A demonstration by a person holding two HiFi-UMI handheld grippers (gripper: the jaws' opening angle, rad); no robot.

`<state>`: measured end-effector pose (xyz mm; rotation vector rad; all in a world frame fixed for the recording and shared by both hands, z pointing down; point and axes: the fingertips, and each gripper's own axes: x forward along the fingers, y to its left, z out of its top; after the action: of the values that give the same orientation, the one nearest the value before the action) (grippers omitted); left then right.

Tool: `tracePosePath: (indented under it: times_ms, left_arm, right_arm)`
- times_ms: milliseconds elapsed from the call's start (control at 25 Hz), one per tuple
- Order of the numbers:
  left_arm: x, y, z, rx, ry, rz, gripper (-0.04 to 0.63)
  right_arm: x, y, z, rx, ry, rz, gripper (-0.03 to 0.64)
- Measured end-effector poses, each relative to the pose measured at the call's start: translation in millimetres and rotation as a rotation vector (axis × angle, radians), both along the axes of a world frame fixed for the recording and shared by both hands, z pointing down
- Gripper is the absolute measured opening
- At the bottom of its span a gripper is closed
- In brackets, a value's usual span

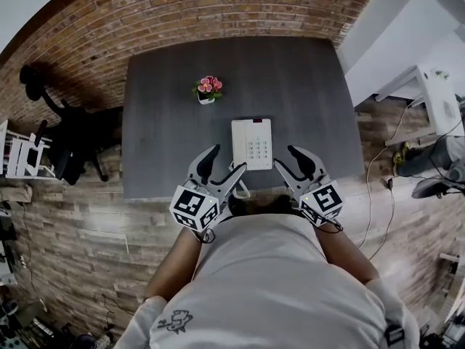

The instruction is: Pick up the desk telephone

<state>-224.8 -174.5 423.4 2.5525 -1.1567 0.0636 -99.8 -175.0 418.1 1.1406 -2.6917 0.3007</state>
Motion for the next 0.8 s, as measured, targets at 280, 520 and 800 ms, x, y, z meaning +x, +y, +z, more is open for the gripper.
tracePosePath:
  times_ms: [280, 520, 800]
  left_arm:
    - [9, -7, 35, -0.110, -0.004, 0.074, 0.354]
    - [16, -13, 63, -0.173, -0.025, 0.084, 0.355]
    - [19, -28, 109, -0.281, -0.028, 0.074, 0.356]
  right_arm:
    - [6, -1, 31, -0.083, 0.005, 0.030, 0.210]
    - [12, -16, 70, -0.147, 0.026, 0.010, 0.210]
    - [22, -31, 126, -0.250, 0.081, -0.022, 0.209]
